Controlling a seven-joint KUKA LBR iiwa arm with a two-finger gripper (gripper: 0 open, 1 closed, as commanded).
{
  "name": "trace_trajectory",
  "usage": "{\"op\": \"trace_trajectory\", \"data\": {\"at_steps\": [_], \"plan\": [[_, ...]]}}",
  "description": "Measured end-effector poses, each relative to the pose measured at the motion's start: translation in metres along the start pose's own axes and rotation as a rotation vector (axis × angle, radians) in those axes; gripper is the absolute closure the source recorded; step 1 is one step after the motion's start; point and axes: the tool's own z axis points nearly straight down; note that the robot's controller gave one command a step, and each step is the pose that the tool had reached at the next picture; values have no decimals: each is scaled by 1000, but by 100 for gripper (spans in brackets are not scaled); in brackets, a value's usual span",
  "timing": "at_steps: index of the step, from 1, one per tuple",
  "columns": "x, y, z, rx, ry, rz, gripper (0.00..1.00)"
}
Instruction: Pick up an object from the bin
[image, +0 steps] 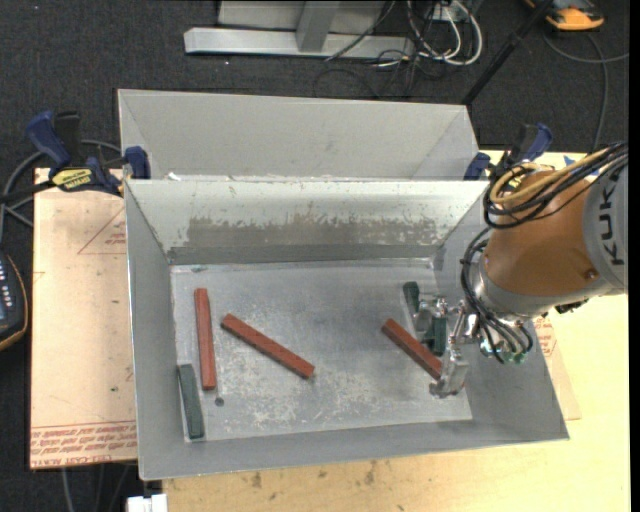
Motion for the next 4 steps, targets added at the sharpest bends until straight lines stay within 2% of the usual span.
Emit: {"op": "trace_trajectory", "data": {"at_steps": [1, 2, 3, 4], "plan": [[-42, 21, 72, -1, -8, 62, 0], [-47, 2, 37, 0, -13, 113, 0], [-41, 8, 37, -1, -8, 210, 0], [-41, 5, 68, -2, -13, 459, 0]]}}
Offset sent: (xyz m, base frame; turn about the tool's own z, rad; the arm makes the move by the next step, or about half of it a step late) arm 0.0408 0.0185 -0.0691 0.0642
